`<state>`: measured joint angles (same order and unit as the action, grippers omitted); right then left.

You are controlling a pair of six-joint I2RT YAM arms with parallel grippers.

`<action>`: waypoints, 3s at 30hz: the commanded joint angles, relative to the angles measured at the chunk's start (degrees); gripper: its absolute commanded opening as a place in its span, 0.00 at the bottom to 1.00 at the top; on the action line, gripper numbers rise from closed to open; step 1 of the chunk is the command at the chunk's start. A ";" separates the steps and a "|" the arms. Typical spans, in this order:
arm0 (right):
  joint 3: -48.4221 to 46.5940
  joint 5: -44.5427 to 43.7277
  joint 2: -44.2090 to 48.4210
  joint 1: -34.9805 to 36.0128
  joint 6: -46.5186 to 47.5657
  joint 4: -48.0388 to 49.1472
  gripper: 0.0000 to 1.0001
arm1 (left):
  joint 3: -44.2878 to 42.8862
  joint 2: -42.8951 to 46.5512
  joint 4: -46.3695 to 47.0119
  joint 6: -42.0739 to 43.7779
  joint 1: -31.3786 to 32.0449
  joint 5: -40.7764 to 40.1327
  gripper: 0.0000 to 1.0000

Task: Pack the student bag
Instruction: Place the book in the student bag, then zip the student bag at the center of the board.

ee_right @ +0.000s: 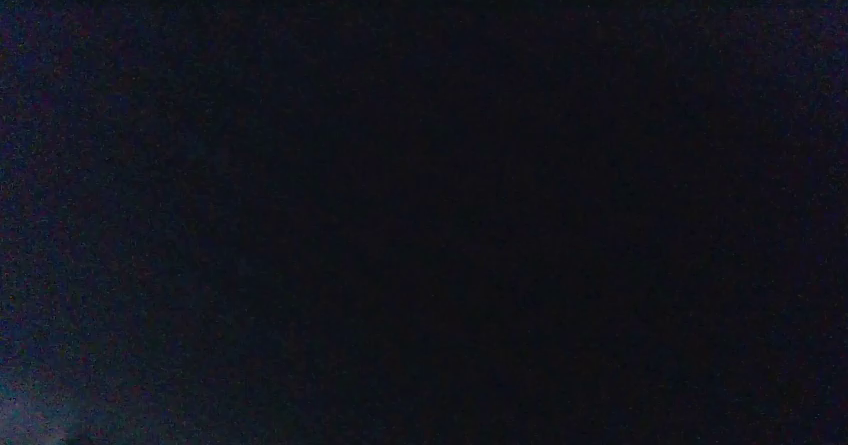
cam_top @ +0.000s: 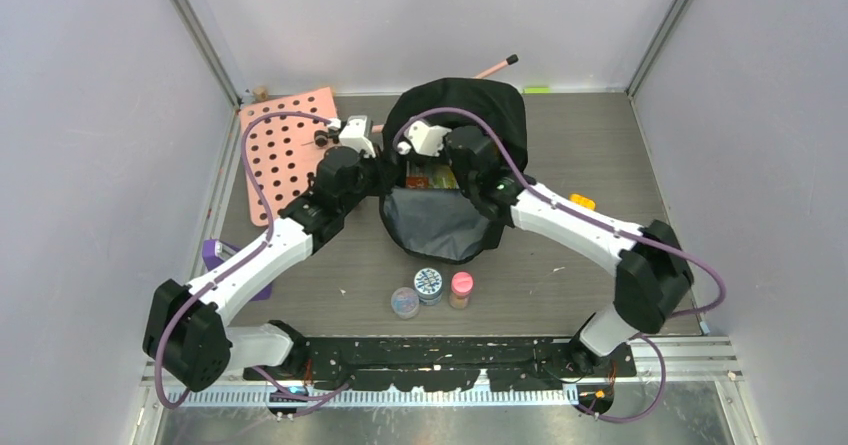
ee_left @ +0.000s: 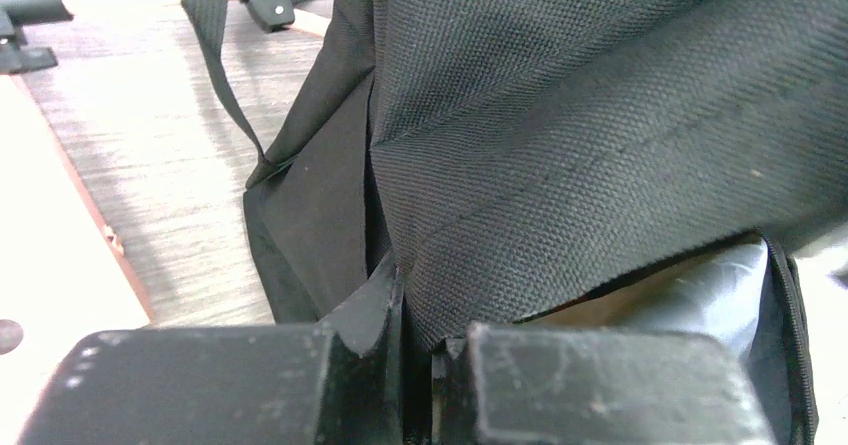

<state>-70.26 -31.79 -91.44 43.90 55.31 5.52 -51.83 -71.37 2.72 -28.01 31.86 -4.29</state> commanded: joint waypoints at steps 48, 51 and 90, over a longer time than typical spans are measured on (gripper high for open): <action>8.05 10.72 7.37 0.34 -41.31 1.11 0.49 | -6.40 0.16 -5.67 -11.29 -1.00 -3.91 0.00; 6.27 12.90 5.24 -1.67 -40.69 -0.77 0.49 | -6.38 -0.05 -5.59 -11.28 -1.01 -3.55 0.00; -5.77 7.18 7.17 4.88 -28.43 -10.63 0.42 | -6.91 -0.82 -6.10 -11.15 -1.31 -2.16 0.00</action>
<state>-74.22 -23.59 -91.68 47.42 28.18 -13.06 -55.57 -72.53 -5.82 -38.79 30.98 -7.05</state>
